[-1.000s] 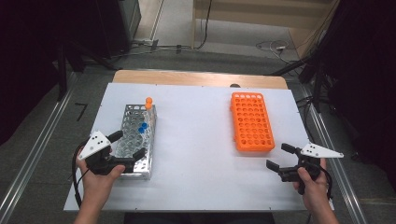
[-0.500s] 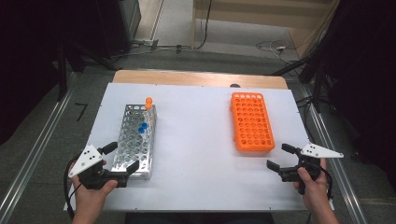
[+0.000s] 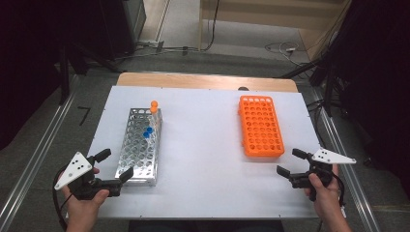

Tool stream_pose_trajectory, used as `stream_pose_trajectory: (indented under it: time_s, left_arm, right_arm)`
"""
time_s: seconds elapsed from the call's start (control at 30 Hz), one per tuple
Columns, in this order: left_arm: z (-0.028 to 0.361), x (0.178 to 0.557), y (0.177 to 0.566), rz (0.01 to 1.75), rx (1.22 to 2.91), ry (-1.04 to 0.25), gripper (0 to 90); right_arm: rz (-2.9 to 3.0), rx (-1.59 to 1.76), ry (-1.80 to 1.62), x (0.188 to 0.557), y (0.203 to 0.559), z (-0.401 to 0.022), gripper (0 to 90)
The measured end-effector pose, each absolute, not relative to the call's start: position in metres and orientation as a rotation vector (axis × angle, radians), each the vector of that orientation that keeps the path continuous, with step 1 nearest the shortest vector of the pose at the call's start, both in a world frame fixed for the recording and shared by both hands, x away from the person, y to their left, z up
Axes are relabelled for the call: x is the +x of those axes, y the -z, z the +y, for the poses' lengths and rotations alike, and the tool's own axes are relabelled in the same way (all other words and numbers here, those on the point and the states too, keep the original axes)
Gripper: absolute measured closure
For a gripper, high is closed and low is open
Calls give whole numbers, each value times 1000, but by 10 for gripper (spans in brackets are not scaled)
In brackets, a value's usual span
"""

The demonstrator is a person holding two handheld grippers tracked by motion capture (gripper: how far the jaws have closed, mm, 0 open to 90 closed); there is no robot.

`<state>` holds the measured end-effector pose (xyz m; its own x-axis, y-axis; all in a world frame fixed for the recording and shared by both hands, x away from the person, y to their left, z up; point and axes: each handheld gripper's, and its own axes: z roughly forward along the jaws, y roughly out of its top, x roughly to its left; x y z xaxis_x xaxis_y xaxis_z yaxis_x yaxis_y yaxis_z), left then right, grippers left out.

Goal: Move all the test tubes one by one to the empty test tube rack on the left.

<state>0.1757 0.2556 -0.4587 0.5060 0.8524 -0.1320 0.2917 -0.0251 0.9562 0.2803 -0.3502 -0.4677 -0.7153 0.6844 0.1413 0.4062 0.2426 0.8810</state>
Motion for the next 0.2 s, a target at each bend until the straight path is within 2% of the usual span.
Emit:
stream_pose_trajectory:
  time_s: [0.2]
  left_arm:
    - [253,177,460,1014,1589,-596,0]
  right_arm:
    - [2247,1019,-1457,281,468,-350,0]
